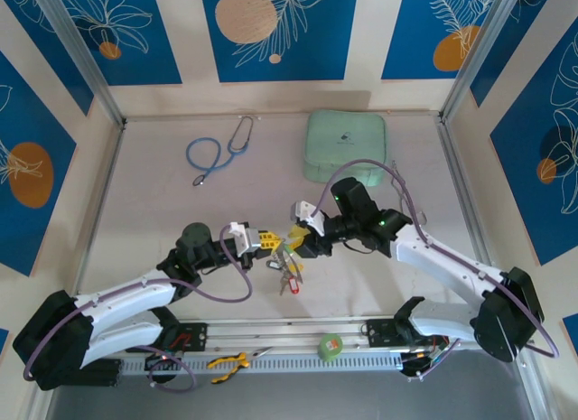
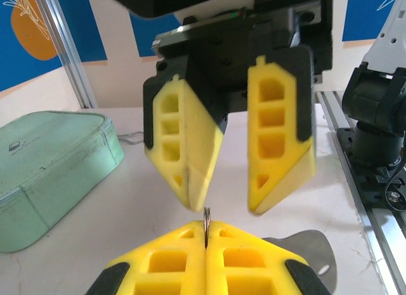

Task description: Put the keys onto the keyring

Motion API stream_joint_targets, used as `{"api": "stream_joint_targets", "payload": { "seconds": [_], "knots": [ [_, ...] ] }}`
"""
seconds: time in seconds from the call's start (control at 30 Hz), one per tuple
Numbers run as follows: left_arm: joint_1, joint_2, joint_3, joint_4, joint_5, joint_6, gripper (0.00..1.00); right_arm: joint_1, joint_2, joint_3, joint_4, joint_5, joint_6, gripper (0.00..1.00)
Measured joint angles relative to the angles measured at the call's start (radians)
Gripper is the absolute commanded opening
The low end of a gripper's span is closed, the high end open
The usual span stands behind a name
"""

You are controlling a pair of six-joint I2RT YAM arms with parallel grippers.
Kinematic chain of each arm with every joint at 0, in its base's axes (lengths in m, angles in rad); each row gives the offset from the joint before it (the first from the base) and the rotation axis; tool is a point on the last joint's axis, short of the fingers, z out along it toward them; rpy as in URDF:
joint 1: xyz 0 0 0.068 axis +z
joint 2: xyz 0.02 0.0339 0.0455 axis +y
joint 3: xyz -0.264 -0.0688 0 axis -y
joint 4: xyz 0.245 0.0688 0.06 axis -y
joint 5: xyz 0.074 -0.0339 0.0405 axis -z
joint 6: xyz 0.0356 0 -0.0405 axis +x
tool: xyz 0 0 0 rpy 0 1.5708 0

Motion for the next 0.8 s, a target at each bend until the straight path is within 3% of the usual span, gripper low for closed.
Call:
{"api": "stream_joint_targets", "payload": {
  "seconds": [0.27, 0.47, 0.8],
  "knots": [
    [0.0, -0.004, -0.003, 0.0, 0.0, 0.0, 0.0, -0.001, -0.074, -0.074, 0.024, 0.063, 0.029, 0.39],
    [0.0, -0.004, -0.003, 0.0, 0.0, 0.0, 0.0, 0.037, -0.021, -0.115, 0.066, 0.14, 0.052, 0.4],
    [0.0, -0.01, -0.003, -0.001, 0.0, 0.0, 0.0, 0.088, 0.033, -0.116, 0.167, 0.158, 0.096, 0.41]
  ]
}}
